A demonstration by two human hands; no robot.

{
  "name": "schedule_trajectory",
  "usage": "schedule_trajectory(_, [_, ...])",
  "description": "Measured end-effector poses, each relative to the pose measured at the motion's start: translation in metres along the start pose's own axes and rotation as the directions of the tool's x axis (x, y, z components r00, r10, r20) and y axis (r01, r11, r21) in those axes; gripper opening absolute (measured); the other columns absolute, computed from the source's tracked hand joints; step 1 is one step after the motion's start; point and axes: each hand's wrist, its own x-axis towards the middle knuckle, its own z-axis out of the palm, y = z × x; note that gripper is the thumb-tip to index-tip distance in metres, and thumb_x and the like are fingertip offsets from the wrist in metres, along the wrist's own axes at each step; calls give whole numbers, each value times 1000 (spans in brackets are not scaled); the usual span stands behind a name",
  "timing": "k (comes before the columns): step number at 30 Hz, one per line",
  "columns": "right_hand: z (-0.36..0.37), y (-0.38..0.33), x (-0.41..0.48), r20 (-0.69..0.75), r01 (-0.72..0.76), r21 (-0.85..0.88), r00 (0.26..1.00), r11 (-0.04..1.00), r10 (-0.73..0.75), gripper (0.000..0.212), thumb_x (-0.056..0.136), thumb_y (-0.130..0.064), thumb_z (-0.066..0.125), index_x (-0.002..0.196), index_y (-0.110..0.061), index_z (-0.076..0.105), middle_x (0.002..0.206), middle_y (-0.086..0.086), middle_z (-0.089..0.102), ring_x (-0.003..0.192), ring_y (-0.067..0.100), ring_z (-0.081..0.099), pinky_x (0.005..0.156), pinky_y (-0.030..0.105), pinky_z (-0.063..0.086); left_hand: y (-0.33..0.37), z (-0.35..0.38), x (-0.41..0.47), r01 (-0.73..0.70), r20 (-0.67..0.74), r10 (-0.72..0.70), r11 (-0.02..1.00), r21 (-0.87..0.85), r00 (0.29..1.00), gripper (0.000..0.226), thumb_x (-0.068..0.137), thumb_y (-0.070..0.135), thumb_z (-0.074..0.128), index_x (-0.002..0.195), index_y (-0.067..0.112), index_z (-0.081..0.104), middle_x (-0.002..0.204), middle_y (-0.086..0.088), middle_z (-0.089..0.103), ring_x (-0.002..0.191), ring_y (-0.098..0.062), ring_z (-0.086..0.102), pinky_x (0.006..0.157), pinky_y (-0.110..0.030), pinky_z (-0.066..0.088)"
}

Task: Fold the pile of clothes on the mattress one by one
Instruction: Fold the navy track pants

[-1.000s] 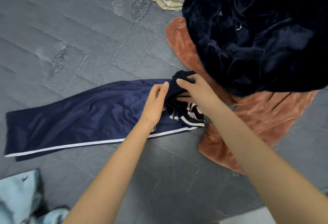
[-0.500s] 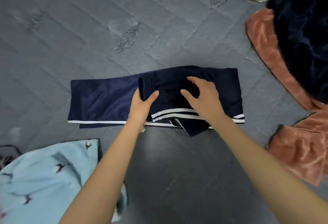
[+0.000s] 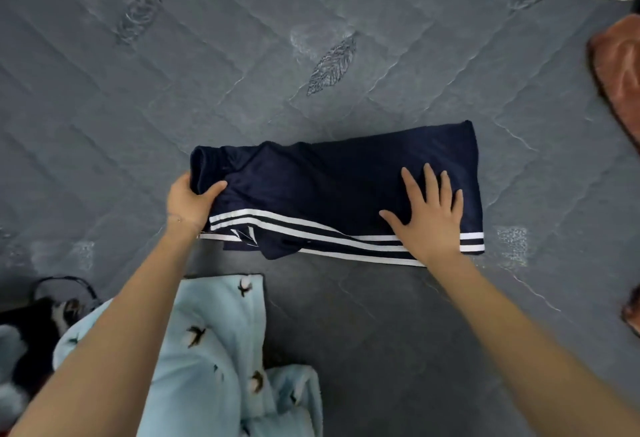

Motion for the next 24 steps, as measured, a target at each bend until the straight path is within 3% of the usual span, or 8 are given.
schedule_trajectory(2, [-1, 8, 4, -9, -29, 11, 1000, 1000, 29, 80, 89, -63, 47, 154, -33, 11, 163, 4, 0, 148, 30, -5, 118, 54, -1, -8, 1, -3, -56, -76, 62, 995, 82, 995, 47, 86, 20, 70, 128, 4, 53, 125, -15, 60, 116, -30, 56, 92, -31, 43])
schedule_trajectory(5, [0, 22, 6, 49, -50, -49, 997, 998, 52, 83, 87, -64, 48, 153, -35, 7, 162, 2, -7, 148, 29, -10, 118, 54, -3, -6, 13, -21, -277, -170, 331, 920, 278, 928, 62, 93, 25, 61, 147, 9, 33, 151, -18, 32, 139, -33, 31, 115, -41, 22])
schedule_trajectory(8, [2, 33, 6, 104, -33, -69, 994, 997, 40, 84, 87, -63, 50, 153, -36, 5, 162, -1, -12, 148, 27, -11, 118, 55, -1, 4, 45, -46, -464, 0, 525, 752, 468, 851, 59, 95, 39, 50, 148, 18, 34, 156, -14, 23, 144, -34, 21, 116, -50, 9])
schedule_trajectory(11, [3, 40, 10, 115, 1, -43, 993, 999, 4, 83, 87, -62, 52, 153, -35, 11, 162, -1, -8, 148, 26, -8, 118, 53, -1, -1, 79, -62, -523, 278, 449, 643, 559, 849, 68, 94, 56, 43, 152, 28, 20, 161, -6, 11, 148, -28, 5, 116, -54, 1])
schedule_trajectory(14, [-4, 47, 17, 34, 32, 72, 999, 997, -35, 75, 88, -57, 56, 150, -29, 25, 161, 2, 9, 148, 25, 1, 119, 51, 3, -16, 93, -61, -452, 337, 301, 619, 643, 892, 73, 91, 63, 34, 152, 35, 4, 162, -1, -2, 148, -23, -7, 116, -56, -2])
schedule_trajectory(16, [-10, 53, 23, -16, 46, 146, 999, 988, -44, 73, 89, -52, 57, 150, -27, 27, 159, 4, 16, 148, 26, 4, 119, 50, 7, -15, 99, -61, -427, 307, 297, 622, 656, 904, 72, 93, 59, 37, 153, 32, 8, 162, -4, 1, 148, -25, -4, 115, -56, -3])
schedule_trajectory(20, [-19, 64, 28, -53, 0, 294, 998, 956, 16, 80, 90, -44, 61, 153, -28, 14, 161, 7, 4, 148, 27, 4, 118, 47, 10, 10, 119, -90, -395, 121, 384, 796, 460, 915, 50, 97, 26, 51, 143, 11, 41, 155, -16, 25, 143, -35, 20, 116, -58, 8])
schedule_trajectory(24, [-25, 73, 36, 14, -173, 651, 976, 740, 216, 91, 88, -32, 69, 154, -17, 9, 160, 11, 12, 147, 24, 12, 120, 41, 14, 35, 162, -141, -695, 234, 658, 636, 337, 716, 43, 93, 28, 51, 130, 7, 56, 141, -17, 47, 129, -37, 44, 110, -57, 28])
